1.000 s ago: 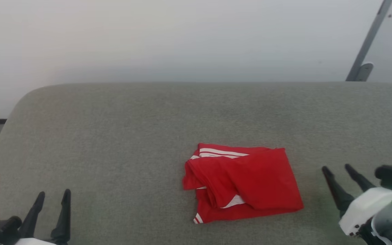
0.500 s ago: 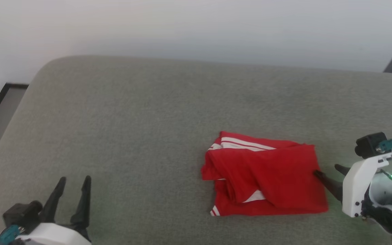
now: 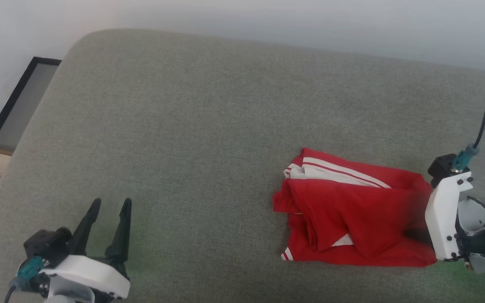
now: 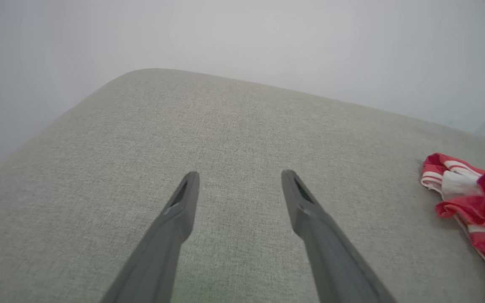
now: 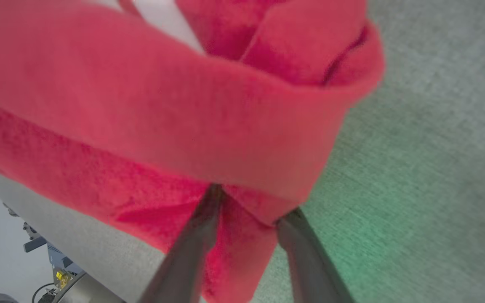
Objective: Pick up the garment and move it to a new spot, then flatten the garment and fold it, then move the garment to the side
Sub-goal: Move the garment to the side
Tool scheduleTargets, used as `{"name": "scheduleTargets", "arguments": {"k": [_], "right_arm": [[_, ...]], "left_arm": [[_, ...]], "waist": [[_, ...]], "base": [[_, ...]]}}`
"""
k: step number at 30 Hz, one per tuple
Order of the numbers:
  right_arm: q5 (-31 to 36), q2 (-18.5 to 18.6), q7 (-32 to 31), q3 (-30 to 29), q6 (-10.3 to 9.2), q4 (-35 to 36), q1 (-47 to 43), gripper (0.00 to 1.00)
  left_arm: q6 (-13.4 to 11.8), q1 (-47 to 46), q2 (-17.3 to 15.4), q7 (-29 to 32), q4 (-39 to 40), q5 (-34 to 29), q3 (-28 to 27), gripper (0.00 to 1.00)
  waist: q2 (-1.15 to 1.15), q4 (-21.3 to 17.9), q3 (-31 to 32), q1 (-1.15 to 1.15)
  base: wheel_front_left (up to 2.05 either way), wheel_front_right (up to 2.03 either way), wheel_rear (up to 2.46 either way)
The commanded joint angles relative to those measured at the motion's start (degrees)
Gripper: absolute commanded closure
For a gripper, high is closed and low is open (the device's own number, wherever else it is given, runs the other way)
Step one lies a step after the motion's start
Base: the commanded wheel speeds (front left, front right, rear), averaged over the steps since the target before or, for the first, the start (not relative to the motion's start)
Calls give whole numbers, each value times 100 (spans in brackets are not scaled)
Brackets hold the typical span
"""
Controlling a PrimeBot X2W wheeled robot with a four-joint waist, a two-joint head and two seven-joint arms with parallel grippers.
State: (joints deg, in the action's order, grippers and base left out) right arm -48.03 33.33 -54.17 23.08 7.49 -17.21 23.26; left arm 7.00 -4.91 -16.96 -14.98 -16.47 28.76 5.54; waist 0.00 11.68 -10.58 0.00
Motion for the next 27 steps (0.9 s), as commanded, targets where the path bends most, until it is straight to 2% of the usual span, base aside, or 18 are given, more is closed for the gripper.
{"name": "scheduleTargets", "arguments": {"k": [1,14,27], "right_arm": [[-49,-59,-74,90,-1,-56,-91,100],[17,33,11,-783,-5,90,153,100],[457,451,350,-1465,-5,-192,717,100]], "left_arm": [[22,-84,33,-25,-11,-11,17,0],[50,-438,5,-24,-29,-82,147,0],[43,-1013,-48,-25,102,-135,552,0]], "waist": [[0,11,-19,0],[0,-207,-83,0],[0,-1023,-356,0]], "base": [[0,0,0],[0,0,0],[0,0,0]]}}
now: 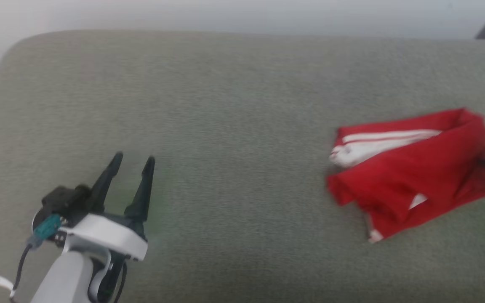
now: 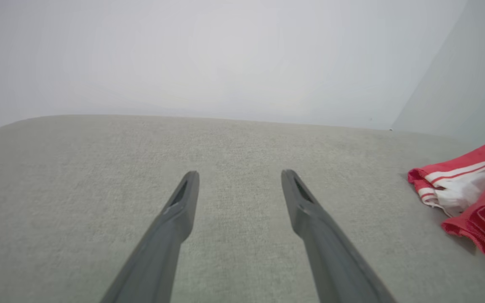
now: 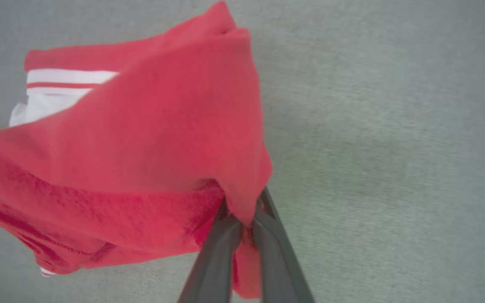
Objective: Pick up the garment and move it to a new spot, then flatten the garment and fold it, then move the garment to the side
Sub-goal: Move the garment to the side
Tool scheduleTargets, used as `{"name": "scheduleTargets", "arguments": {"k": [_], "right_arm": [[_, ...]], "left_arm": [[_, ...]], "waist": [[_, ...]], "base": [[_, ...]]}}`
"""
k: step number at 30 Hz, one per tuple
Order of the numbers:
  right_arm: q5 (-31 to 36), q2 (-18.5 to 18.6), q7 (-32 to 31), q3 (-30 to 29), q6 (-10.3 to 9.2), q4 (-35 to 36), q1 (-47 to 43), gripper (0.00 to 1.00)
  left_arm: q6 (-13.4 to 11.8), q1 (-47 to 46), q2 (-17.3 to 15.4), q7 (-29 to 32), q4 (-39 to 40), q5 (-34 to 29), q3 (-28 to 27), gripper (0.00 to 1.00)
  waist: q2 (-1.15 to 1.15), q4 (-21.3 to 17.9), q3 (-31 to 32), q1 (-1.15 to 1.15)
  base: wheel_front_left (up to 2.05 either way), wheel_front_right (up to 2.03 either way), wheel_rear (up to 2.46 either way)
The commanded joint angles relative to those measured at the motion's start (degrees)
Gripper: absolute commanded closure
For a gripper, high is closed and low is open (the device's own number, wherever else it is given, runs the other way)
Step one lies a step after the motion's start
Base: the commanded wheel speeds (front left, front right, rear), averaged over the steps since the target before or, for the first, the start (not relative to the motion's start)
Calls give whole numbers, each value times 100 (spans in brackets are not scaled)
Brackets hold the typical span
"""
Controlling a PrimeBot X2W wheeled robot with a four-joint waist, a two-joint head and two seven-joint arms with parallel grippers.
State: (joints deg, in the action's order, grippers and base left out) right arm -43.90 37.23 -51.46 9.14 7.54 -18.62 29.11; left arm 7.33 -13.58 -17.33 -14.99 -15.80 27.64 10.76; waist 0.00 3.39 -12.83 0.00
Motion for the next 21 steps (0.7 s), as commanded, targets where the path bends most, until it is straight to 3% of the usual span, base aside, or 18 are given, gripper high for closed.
{"name": "scheduleTargets", "arguments": {"k": [1,8,21], "right_arm": [[95,104,123,-121,-11,-105,198,100],[456,358,400,-424,-11,-381,564,100],[1459,911,1494,-861,-11,-1134,1183,100]], "left_arm": [[10,-209,-10,-23,47,-30,79,0],[11,-621,-30,-23,113,-53,334,0],[11,-1357,-69,-24,165,-86,761,0]], "waist": [[0,-261,-173,0],[0,-629,-461,0],[0,-1153,-1137,0]], "base": [[0,0,0],[0,0,0],[0,0,0]]}}
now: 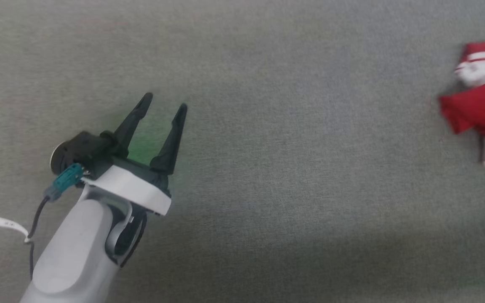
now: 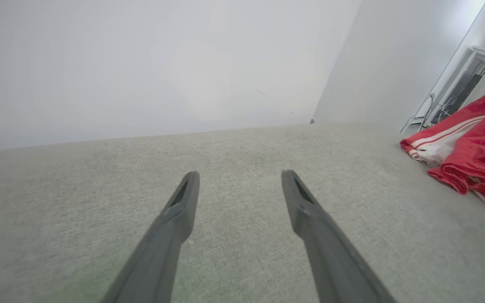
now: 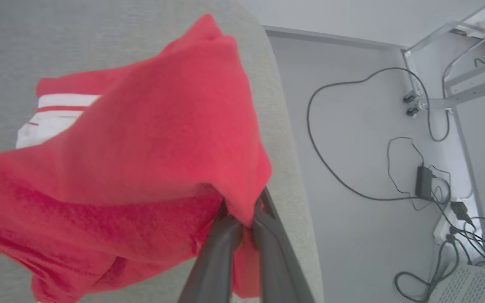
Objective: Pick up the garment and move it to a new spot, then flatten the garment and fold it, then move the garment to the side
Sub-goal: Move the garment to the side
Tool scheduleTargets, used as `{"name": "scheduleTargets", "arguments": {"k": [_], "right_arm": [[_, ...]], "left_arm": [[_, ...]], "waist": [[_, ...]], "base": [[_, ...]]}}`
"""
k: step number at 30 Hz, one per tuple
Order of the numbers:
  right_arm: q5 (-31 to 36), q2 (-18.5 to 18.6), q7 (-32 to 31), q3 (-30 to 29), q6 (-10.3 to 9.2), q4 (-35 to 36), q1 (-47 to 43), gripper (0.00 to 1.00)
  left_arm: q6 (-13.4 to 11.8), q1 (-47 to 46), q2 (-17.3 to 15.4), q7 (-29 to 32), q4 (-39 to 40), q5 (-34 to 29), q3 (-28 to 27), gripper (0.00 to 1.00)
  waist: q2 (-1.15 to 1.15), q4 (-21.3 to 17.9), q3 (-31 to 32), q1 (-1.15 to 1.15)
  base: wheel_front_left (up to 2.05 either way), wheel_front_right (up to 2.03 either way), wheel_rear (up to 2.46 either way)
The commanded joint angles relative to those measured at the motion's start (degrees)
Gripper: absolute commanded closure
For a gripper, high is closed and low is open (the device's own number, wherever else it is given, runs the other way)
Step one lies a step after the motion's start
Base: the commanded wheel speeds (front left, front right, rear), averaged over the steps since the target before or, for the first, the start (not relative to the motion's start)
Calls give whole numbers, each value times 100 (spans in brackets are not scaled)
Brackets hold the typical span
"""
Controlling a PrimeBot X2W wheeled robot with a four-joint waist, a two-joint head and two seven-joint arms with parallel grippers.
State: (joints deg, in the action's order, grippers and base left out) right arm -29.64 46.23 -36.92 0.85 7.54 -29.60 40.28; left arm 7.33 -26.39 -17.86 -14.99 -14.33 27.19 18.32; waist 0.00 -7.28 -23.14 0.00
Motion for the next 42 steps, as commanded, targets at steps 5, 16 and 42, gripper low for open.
{"name": "scheduleTargets", "arguments": {"k": [5,16,42], "right_arm": [[455,19,419,-294,-11,-477,248,100],[960,-335,969,-507,-11,-1400,495,100],[952,-1155,2150,-355,-11,-1123,524,0]], "left_arm": [[12,-287,-17,-24,24,-82,127,0],[12,-570,-51,-24,-30,15,288,0],[12,358,-2,-24,359,61,-713,0]], "waist": [[0,-135,-302,0],[0,12,-567,0],[0,102,254,0]], "base": [[0,0,0],[0,0,0],[0,0,0]]}}
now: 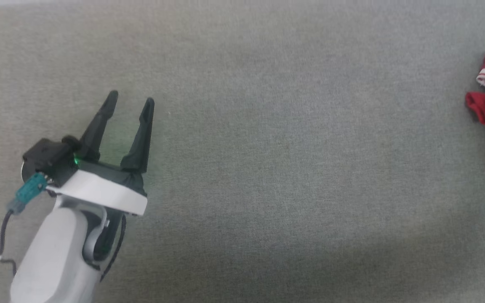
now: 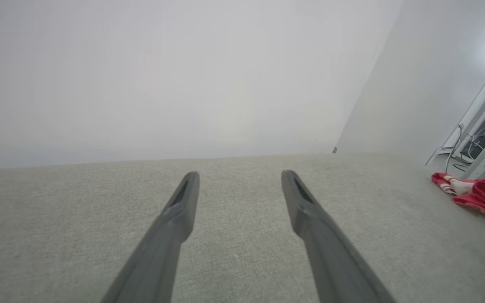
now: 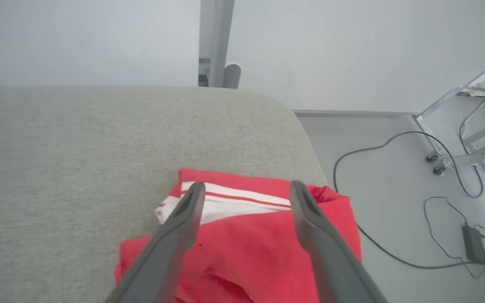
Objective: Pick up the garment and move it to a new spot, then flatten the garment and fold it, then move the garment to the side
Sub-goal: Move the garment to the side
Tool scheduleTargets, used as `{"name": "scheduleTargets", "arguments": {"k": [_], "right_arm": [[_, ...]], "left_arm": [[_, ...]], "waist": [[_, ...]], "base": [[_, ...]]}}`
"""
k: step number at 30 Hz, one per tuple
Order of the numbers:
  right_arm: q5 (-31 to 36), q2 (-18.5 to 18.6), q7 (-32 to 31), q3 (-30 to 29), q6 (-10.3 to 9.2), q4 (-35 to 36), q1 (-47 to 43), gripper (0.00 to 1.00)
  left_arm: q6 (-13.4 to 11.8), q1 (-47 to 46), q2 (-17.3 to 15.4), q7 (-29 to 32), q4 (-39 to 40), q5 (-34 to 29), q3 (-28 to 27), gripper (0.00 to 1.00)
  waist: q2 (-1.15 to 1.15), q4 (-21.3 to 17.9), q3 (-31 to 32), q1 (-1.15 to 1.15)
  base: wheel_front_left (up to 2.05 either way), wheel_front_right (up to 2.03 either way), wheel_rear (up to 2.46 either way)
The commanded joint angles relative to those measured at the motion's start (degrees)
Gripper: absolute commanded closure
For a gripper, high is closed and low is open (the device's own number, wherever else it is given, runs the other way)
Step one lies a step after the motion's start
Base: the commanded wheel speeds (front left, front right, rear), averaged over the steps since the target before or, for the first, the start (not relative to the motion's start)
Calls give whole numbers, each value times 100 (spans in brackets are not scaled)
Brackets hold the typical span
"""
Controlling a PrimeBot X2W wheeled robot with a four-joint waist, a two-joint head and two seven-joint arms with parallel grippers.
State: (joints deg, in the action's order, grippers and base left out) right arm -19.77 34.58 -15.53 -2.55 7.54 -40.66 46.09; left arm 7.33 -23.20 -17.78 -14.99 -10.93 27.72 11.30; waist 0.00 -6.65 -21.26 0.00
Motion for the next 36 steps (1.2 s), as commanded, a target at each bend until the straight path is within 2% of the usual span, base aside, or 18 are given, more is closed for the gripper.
{"name": "scheduleTargets", "arguments": {"k": [1,6,20,28,36], "right_arm": [[-76,-36,65,24,-11,64,-108,0],[-272,-267,441,176,-11,442,-375,0],[-287,-904,1695,533,-11,1189,-1445,0],[-116,-1184,2465,619,-11,1342,-2173,0],[-6,-1415,2779,599,-11,1424,-2753,0]], "left_arm": [[12,76,-14,-24,40,-35,-66,0],[11,359,21,-24,151,-190,-373,0],[12,1534,49,-24,442,-440,-1177,0],[12,2182,121,-24,534,-485,-1607,0],[12,2620,130,-24,620,-528,-1776,0]], "waist": [[0,65,120,0],[0,206,396,0],[0,657,1203,0],[0,713,1621,0],[0,681,1950,0]], "base": [[0,0,0],[0,0,0],[0,0,0],[0,0,0],[0,0,0]]}}
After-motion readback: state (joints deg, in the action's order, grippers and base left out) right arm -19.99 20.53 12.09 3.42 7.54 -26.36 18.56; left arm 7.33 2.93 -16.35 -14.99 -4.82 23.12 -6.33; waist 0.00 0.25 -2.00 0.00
